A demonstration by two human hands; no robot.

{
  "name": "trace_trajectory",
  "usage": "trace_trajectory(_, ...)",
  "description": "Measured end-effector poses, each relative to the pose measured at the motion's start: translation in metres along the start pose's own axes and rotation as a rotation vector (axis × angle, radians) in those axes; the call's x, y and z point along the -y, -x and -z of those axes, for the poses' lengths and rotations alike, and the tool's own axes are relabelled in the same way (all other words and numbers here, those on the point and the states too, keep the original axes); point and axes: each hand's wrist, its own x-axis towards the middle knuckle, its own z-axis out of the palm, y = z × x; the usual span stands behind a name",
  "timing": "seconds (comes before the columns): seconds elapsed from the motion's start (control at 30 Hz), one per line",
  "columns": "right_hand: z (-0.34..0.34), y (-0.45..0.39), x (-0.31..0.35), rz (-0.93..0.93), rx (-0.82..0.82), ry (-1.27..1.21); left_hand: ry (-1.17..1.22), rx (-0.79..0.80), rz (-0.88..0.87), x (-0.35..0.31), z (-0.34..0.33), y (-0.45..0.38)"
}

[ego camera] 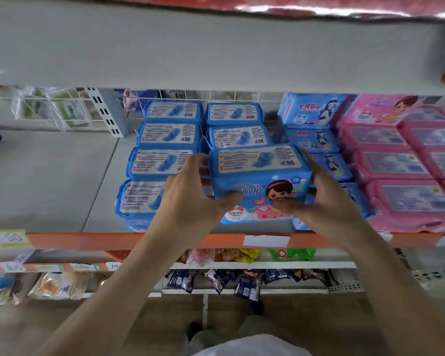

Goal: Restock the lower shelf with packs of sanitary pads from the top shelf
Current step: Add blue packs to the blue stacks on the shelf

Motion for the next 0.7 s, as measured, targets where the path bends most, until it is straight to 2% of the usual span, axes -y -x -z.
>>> trace_trajectory(0.1,0.012,-0.005,-0.004,0.011,0.01,-0.027,-0.085,0.036,-0.045,-0.016,-0.004,-0.005)
trace_trajectory(0.3,0.005,-0.024,-0.02,0.03,-0.01,0.051,-0.432,0.053,-0.047,-0.015,-0.016,-0.025)
trace_trajectory(0.7,-0.014,-0.037,-0.036,0.076,-0.064,0.14,-0.728,0.002,-0.035,0.002,-0.03,-0.041)
